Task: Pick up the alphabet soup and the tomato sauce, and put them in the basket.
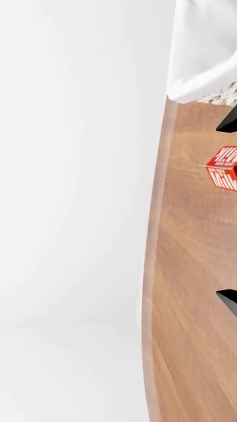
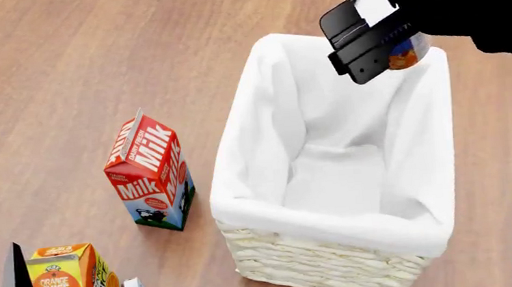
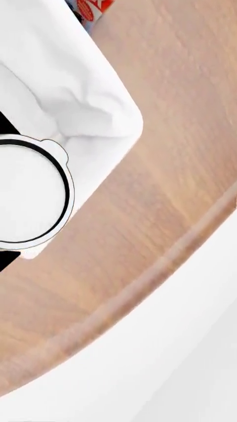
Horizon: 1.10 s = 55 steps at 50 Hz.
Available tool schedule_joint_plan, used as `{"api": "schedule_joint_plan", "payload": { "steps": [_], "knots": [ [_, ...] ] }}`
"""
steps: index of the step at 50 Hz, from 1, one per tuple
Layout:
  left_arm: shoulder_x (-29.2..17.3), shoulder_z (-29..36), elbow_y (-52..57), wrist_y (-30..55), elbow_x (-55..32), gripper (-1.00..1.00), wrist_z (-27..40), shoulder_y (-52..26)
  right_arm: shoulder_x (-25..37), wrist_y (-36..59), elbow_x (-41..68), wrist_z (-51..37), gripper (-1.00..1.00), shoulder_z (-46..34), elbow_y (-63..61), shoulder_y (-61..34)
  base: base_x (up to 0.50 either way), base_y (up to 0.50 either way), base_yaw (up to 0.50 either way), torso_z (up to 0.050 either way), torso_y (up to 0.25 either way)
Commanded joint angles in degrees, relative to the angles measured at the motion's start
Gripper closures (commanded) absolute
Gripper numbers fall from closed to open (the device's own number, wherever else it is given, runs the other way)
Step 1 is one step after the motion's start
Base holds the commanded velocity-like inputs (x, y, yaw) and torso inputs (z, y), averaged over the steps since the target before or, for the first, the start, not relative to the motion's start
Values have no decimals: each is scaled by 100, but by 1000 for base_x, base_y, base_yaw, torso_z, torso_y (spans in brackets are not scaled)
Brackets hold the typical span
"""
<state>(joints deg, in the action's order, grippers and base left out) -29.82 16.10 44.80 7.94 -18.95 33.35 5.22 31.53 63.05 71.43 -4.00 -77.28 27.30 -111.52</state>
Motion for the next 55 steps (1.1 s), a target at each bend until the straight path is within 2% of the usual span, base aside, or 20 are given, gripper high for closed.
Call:
{"api": "schedule_joint_plan", "payload": {
  "steps": [1,10,55],
  "knots": [
    [130,-150,-165,-146,-34,-100,-211,-35,-540,-74,-734,751,100,-208,594,-126,0,0,0,0,10],
    [158,-80,-259,-164,-1,-100,-233,-65,-710,-87,-870,1091,100,-418,791,-64,0,0,0,0,0],
    [138,-96,-363,-278,-84,-100,-217,-56,-1297,-514,-1279,1477,100,-803,1530,640,0,0,0,0,1]
  ]
}}
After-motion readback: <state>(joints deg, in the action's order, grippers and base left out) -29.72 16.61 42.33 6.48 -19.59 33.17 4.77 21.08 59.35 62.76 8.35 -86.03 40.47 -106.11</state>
